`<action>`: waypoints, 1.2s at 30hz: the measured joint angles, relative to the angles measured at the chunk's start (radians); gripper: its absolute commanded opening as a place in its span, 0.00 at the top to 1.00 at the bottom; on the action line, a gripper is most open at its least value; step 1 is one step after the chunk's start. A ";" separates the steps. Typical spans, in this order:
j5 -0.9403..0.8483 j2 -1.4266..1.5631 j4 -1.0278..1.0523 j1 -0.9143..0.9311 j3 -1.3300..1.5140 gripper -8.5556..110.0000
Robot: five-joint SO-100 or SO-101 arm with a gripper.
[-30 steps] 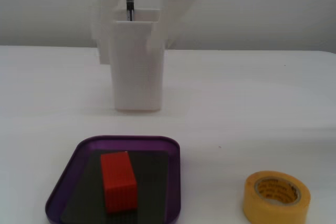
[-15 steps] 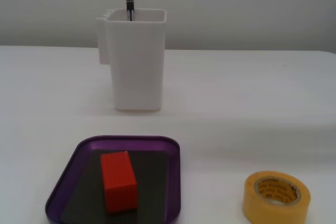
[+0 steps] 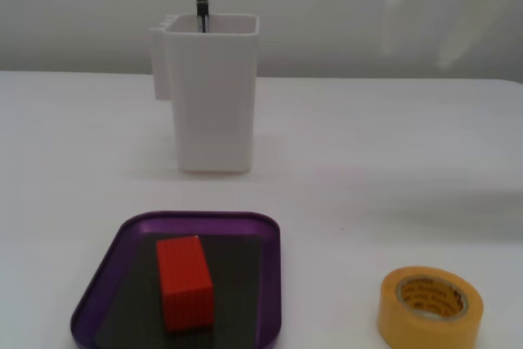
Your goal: Pick up the red cube and place it in the box.
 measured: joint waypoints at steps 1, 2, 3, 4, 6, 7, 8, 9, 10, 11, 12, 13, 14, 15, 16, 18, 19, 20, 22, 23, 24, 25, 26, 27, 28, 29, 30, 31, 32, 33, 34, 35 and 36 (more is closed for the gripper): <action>0.000 0.031 -0.032 0.028 0.057 0.79; 0.000 0.061 -0.067 0.051 0.115 0.79; 0.000 0.094 -0.098 0.069 0.167 0.79; 0.002 0.127 -0.127 0.080 0.216 0.79; 0.002 0.196 -0.173 0.103 0.308 0.79; 0.002 0.232 -0.189 0.118 0.350 0.79; 0.002 0.268 -0.202 0.121 0.390 0.79; 0.002 0.307 -0.210 0.121 0.430 0.79; 0.002 0.345 -0.216 0.117 0.466 0.79; 0.002 0.382 -0.219 0.110 0.503 0.79; 0.000 0.419 -0.222 0.110 0.540 0.79; 0.000 0.453 -0.224 0.114 0.574 0.79; 0.000 0.486 -0.224 0.120 0.604 0.79; 0.000 0.515 -0.224 0.123 0.634 0.79; 0.000 0.545 -0.224 0.123 0.666 0.79; 0.000 0.598 -0.224 0.120 0.723 0.79; 0.003 0.623 -0.224 0.117 0.747 0.79; 0.003 0.644 -0.224 0.115 0.773 0.79; 0.023 0.684 -0.224 0.112 0.831 0.79; 0.044 0.703 -0.224 0.112 0.862 0.79; 0.071 0.721 -0.224 0.112 0.887 0.79; 0.097 0.732 -0.227 0.112 0.907 0.79; 0.127 0.749 -0.241 0.114 0.923 0.79; 0.155 0.765 -0.253 0.115 0.937 0.79; 0.187 0.785 -0.264 0.115 0.953 0.79; 0.222 0.810 -0.273 0.114 0.973 0.79; 0.255 0.822 -0.279 0.112 0.989 0.79; 0.278 0.839 -0.281 0.112 1.005 0.79; 0.293 0.851 -0.284 0.114 1.015 0.79; 0.302 0.864 -0.284 0.114 1.022 0.79; 0.304 0.887 -0.284 0.115 1.031 0.79; 0.304 0.908 -0.284 0.115 1.039 0.79; 0.305 0.928 -0.284 0.115 1.045 0.79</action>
